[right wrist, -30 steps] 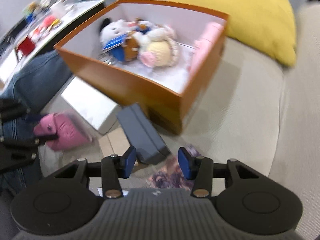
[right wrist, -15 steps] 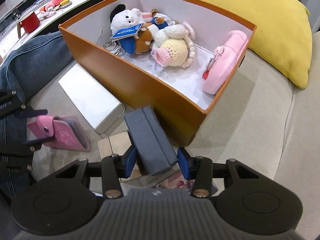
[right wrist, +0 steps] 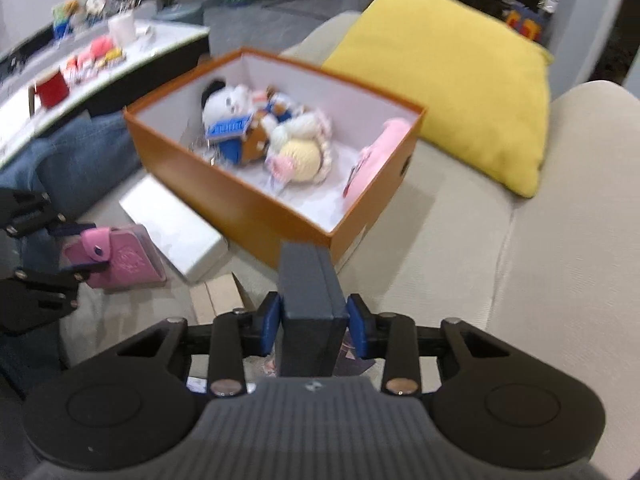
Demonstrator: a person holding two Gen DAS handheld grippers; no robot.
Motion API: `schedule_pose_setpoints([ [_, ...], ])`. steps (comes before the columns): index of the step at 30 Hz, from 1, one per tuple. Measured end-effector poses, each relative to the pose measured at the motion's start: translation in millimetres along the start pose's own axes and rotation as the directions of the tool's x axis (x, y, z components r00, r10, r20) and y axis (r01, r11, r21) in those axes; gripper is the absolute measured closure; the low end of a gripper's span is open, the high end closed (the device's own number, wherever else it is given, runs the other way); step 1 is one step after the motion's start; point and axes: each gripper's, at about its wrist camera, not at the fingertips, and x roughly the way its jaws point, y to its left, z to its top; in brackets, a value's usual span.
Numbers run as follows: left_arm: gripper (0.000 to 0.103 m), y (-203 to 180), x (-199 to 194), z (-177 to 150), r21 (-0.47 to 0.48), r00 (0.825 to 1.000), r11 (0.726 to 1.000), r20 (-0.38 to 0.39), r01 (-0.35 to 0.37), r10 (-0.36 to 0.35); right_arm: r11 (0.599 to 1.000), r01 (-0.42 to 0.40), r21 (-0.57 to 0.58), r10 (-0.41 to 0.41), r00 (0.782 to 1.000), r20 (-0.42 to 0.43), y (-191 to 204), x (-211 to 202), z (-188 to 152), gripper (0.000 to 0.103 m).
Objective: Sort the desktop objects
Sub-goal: 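Lift the pink wallet with the left tool while the right tool grasps the grey box, then carry the pink wallet and grey box together toward the orange box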
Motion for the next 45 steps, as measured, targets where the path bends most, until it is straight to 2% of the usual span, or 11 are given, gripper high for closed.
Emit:
schedule_pose_setpoints([
  [6,0.063,1.9,-0.6,-5.0,-0.03,1.0,0.999,-0.004,-0.017,0.016,0.985,-0.164,0.049,0.162,0.986,0.051,26.8,-22.7,-1.0,0.066],
  [11,0.062,-5.9,-1.4,-11.1,-0.041,1.0,0.999,0.005,-0.023,0.023,0.969,-0.243,0.055,0.242,0.97,0.012,67.6,2.5,-14.1,0.066],
  [14,0.062,-10.5,-1.1,-16.1,-0.044,0.999,0.999,0.024,-0.029,0.03,0.953,-0.278,0.119,0.283,0.959,-0.021,79.4,32.6,-25.5,0.066],
  [19,0.062,-7.9,-2.9,-18.9,-0.058,0.999,0.998,0.044,-0.02,0.023,0.936,-0.291,0.198,0.308,0.95,-0.059,93.2,70.9,-35.7,0.066],
  [22,0.062,-6.6,-4.2,-21.6,-0.057,0.998,0.998,0.058,-0.011,0.015,0.918,-0.311,0.246,0.327,0.944,-0.028,93.6,77.0,-36.5,0.066],
  [24,0.062,-8.6,-5.5,-23.3,-0.047,0.998,0.999,0.068,-0.016,0.019,0.916,-0.302,0.263,0.312,0.95,0.006,92.5,76.7,-35.7,0.066],
  [27,0.062,-14.1,-7.9,-25.3,-0.02,0.997,1.0,0.08,-0.021,0.022,0.924,-0.285,0.254,0.287,0.957,0.029,92.3,78.1,-34.7,0.066],
  [34,0.06,-26.5,-14.2,-26.7,0.035,0.994,0.999,0.105,-0.02,0.016,0.945,-0.265,0.191,0.271,0.963,-0.007,99.4,80.6,-47.4,0.066],
  [40,0.055,-27.6,-22.3,-23.9,0.071,0.992,0.995,0.099,0.069,-0.076,0.938,-0.291,0.189,0.309,0.948,-0.078,101.7,85.4,-60.7,0.066],
  [43,0.061,-17.8,-20.6,-18.3,0.039,0.981,0.983,0.07,0.18,-0.183,0.937,-0.295,0.188,0.315,0.945,-0.086,102.8,87.5,-63.3,0.066],
  [45,0.067,-13.2,-19.4,-14.0,0.028,0.976,0.978,0.062,0.209,-0.21,0.938,-0.298,0.178,0.318,0.943,-0.096,104.2,88.2,-62.8,0.066],
])
